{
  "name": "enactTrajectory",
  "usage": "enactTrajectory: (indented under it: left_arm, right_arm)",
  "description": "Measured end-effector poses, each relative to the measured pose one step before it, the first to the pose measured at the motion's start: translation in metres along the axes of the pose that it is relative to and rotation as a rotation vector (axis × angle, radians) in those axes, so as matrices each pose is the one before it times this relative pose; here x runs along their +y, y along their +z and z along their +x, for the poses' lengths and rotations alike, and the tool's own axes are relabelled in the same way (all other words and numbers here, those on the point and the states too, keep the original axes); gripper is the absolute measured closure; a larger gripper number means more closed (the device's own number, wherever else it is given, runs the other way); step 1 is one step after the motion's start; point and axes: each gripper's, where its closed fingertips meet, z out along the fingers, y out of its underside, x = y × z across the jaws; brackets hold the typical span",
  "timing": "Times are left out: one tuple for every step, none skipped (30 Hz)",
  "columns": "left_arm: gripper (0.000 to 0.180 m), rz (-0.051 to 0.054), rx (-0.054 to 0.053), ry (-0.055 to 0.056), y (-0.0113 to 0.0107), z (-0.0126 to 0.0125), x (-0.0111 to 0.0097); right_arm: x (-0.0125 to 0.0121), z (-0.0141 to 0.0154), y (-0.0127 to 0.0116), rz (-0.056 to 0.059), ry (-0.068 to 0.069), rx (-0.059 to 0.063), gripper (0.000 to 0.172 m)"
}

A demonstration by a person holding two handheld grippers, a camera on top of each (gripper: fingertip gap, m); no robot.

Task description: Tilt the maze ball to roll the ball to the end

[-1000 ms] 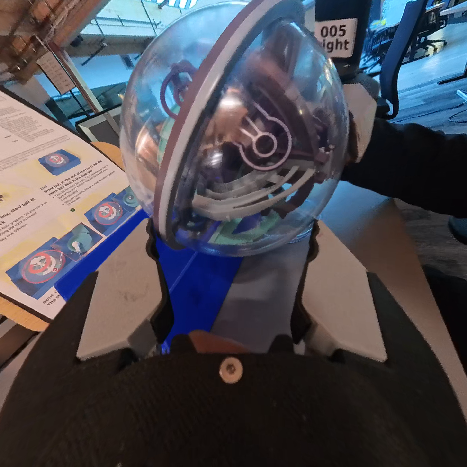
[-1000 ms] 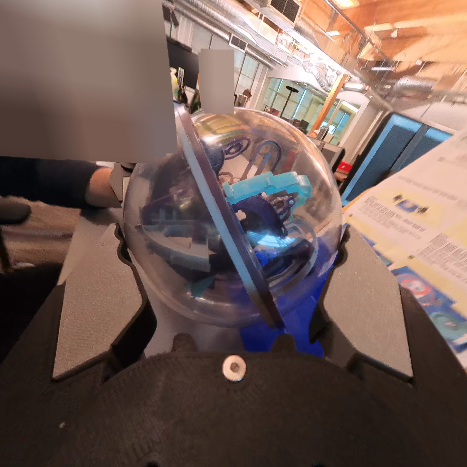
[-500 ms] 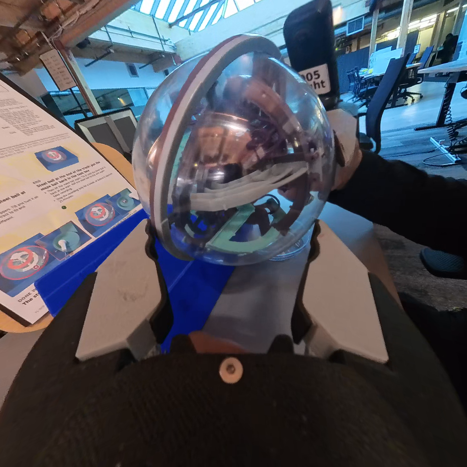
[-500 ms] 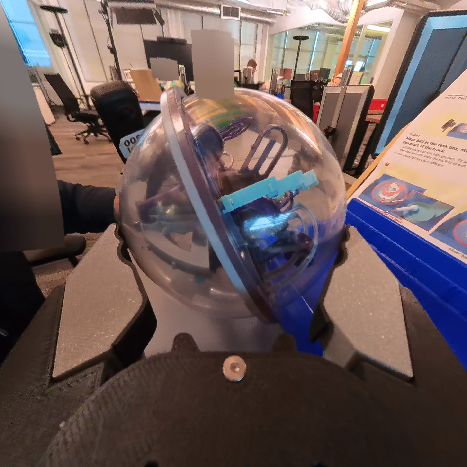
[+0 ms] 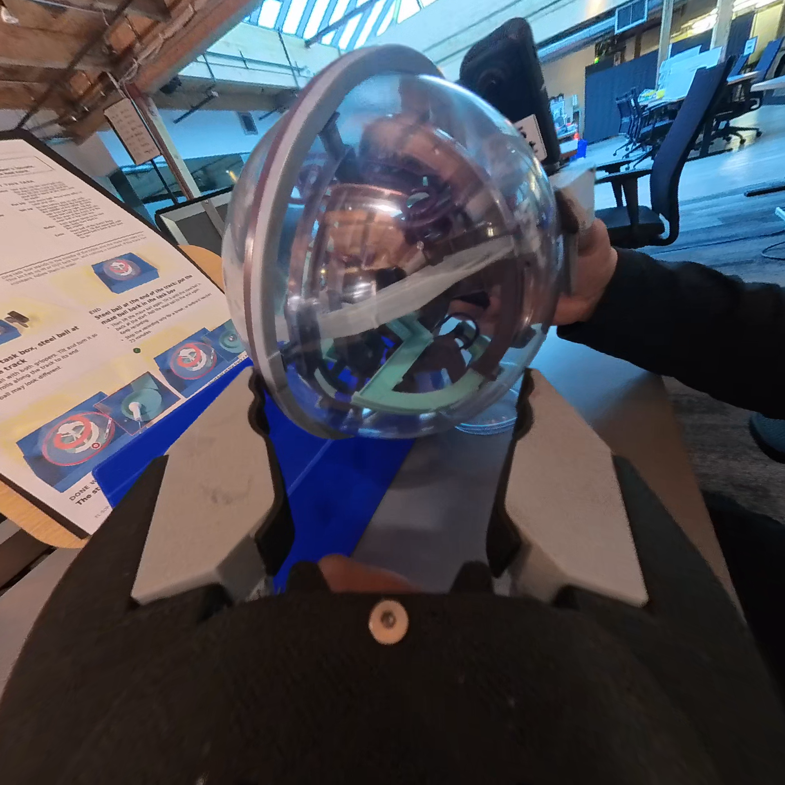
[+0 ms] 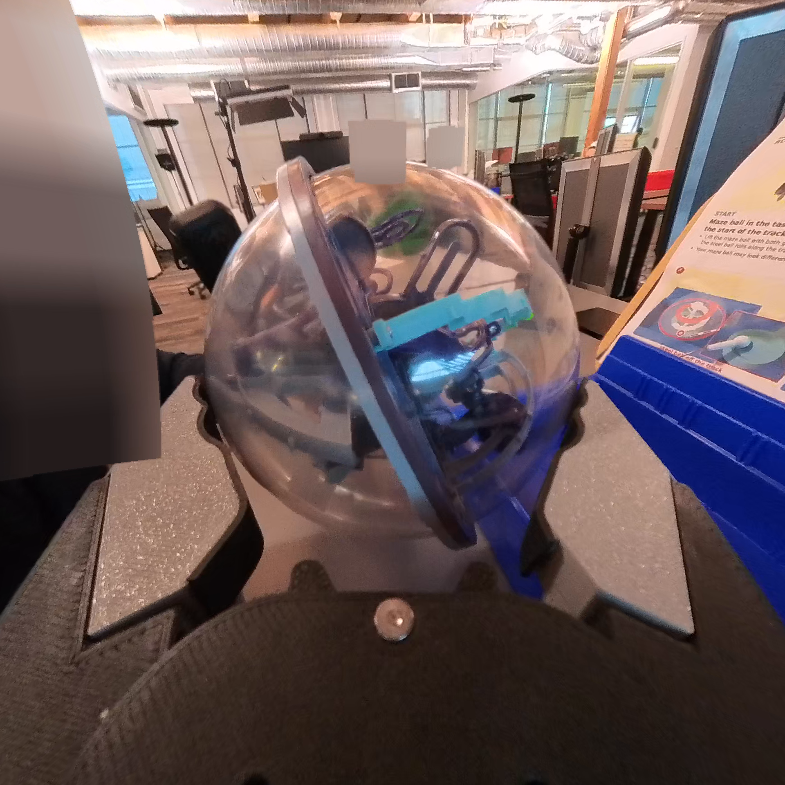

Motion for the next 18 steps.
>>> enactTrajectory:
  left_arm:
    - [0.066,-0.0028,-0.0014,0.0051,0.00042,0.00036,0.00096]
    - [0.067,-0.0040,-0.0011,0.0033,0.00057,0.00033,0.00119]
    - [0.068,-0.0036,-0.0013,0.0005,0.00075,0.00037,0.00126]
    - [0.069,-0.0044,-0.0016,-0.0005,0.00074,0.00049,0.00135]
    - [0.069,-0.0070,-0.0023,0.0024,0.00098,0.00046,0.00172]
    - [0.069,-0.0015,-0.0013,-0.0004,0.00068,0.00040,0.00087]
    - [0.069,0.0014,-0.0005,-0.0040,0.00046,0.00043,0.00026]
    - [0.069,0.0009,-0.0022,-0.0016,0.00035,0.00030,0.00003]
    - [0.069,0.0008,-0.0033,0.0014,0.00026,0.00030,0.00005]
    - [0.069,0.0023,-0.0034,0.0033,0.00013,0.00035,-0.00023]
    - [0.069,0.0035,-0.0035,0.0053,-0.00004,0.00043,-0.00037]
    - [0.069,0.0024,-0.0049,0.0068,0.00021,0.00049,-0.00002]
    - [0.069,0.0030,-0.0070,0.0073,0.00020,0.00068,0.00003]
    - [0.069,0.0018,-0.0080,0.0041,0.00057,0.00103,0.00053]
    - [0.068,0.0001,-0.0083,0.0010,0.00072,0.00107,0.00070]
    - [0.068,0.0020,-0.0081,-0.0011,0.00071,0.00121,0.00044]
    - [0.067,0.0025,-0.0071,-0.0020,0.00063,0.00102,0.00009]
    - [0.067,0.0011,-0.0047,-0.0036,0.00051,0.00045,0.00021]
  right_arm:
    - [-0.00202,0.00020,-0.00120,0.0111,0.0137,-0.0037,0.015]
    - [-0.00203,0.00041,-0.00103,0.0109,0.0116,-0.0022,0.015]
    - [-0.00108,0.00030,-0.00089,0.0057,0.0023,0.0009,0.015]
    - [0.00019,0.00013,-0.00036,-0.0027,-0.0083,0.0040,0.015]
    - [0.00061,-0.00003,-0.00039,-0.0061,-0.0105,0.0050,0.015]
    - [0.00015,0.00004,-0.00042,-0.0041,-0.0061,0.0036,0.015]
    - [-0.00031,-0.00002,-0.00039,-0.0004,-0.0025,0.0017,0.015]
    - [-0.00055,-0.00015,-0.00030,0.0027,-0.0032,0.0000,0.015]
    - [-0.00043,-0.00027,-0.00031,0.0040,-0.0045,-0.0014,0.015]
    - [-0.00016,-0.00030,-0.00036,0.0033,-0.0039,-0.0030,0.015]
    - [-0.00008,-0.00037,-0.00040,0.0027,-0.0046,-0.0039,0.015]
    - [0.00006,-0.00041,-0.00047,0.0039,-0.0074,-0.0044,0.015]
    - [0.00026,-0.00047,-0.00062,0.0038,-0.0072,-0.0051,0.015]
    - [0.00062,-0.00036,-0.00062,0.0004,-0.0054,-0.0049,0.015]
    - [0.00080,-0.00018,-0.00081,-0.0009,-0.0040,-0.0042,0.015]
    - [0.00057,-0.00022,-0.00080,-0.0008,-0.0001,-0.0040,0.015]
    - [0.00058,-0.00007,-0.00059,-0.0017,0.0039,-0.0034,0.015]
    - [0.00021,0.00024,-0.00037,-0.0011,0.0038,-0.0018,0.015]
